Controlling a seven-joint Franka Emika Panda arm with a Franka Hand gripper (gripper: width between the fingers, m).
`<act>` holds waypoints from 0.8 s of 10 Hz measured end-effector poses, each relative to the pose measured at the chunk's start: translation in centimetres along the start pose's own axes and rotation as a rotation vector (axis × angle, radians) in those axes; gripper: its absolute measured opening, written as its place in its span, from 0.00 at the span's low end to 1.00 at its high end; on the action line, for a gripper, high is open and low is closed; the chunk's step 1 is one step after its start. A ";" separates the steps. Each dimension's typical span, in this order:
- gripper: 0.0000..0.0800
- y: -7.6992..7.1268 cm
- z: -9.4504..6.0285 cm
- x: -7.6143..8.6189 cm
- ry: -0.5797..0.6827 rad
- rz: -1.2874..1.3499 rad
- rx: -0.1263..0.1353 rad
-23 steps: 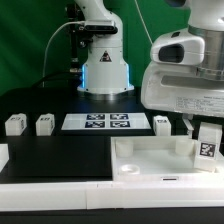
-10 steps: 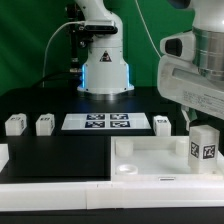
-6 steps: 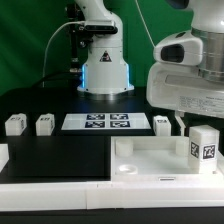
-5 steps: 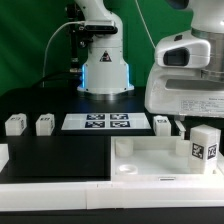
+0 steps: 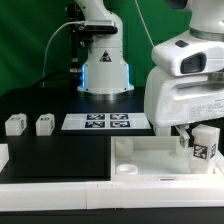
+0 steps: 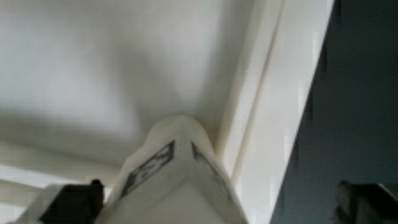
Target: Assemble one leg
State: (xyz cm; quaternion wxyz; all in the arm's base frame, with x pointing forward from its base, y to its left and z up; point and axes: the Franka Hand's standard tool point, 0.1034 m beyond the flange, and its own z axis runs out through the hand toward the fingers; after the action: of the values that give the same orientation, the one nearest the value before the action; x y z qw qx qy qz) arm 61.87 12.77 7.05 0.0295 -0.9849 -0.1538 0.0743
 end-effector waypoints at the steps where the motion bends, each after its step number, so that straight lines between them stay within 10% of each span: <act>1: 0.81 0.2 0.0 0.0 0.000 -0.131 -0.002; 6: 0.81 0.6 0.0 -0.1 -0.004 -0.335 -0.012; 8: 0.48 0.6 0.0 -0.1 -0.004 -0.335 -0.012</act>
Offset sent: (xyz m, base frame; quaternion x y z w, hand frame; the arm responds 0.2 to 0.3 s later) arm 0.0005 -0.0002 0.0013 -0.0004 -0.0023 -0.2705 0.9627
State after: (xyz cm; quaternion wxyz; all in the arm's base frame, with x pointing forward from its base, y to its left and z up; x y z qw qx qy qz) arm 61.98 12.18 7.03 0.0353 -0.9455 -0.3163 0.0692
